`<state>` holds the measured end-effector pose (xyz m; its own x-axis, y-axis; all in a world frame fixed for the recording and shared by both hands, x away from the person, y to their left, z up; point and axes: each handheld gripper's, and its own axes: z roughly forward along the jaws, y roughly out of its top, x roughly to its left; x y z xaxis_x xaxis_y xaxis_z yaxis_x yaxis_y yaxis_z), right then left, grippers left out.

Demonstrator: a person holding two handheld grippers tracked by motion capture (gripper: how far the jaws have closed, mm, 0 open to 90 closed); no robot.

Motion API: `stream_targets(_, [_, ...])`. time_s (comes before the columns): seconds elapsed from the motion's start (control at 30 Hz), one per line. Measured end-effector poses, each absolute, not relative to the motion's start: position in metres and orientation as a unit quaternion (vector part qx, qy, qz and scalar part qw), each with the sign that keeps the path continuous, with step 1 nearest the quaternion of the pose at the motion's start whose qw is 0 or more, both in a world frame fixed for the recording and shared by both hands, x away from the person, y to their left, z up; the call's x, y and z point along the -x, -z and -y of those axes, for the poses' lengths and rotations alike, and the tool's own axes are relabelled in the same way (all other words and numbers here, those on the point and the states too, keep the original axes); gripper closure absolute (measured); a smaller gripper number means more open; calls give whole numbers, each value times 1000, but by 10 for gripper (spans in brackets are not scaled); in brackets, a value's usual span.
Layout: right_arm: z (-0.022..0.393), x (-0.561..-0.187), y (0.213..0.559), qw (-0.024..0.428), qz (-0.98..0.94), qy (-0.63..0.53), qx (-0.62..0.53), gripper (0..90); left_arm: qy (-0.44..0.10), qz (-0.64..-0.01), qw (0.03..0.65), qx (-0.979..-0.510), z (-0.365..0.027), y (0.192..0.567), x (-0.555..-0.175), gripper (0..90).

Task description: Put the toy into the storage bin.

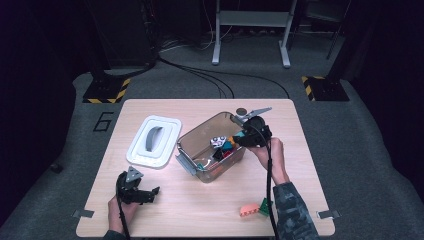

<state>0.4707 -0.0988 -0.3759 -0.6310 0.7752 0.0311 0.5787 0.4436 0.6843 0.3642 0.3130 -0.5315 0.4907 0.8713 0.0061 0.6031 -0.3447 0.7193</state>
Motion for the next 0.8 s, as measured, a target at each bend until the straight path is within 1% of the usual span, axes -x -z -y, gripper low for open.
stream_targets(0.63, [90, -470, 389, 122, -863, -302, -386, 579, -200, -463, 336, -795, -313, 532, -364, 10])
stream_targets(0.8, [92, -470, 389, 125, -863, -304, -384, 569, -200, -463, 336, -796, -313, 531, -364, 10])
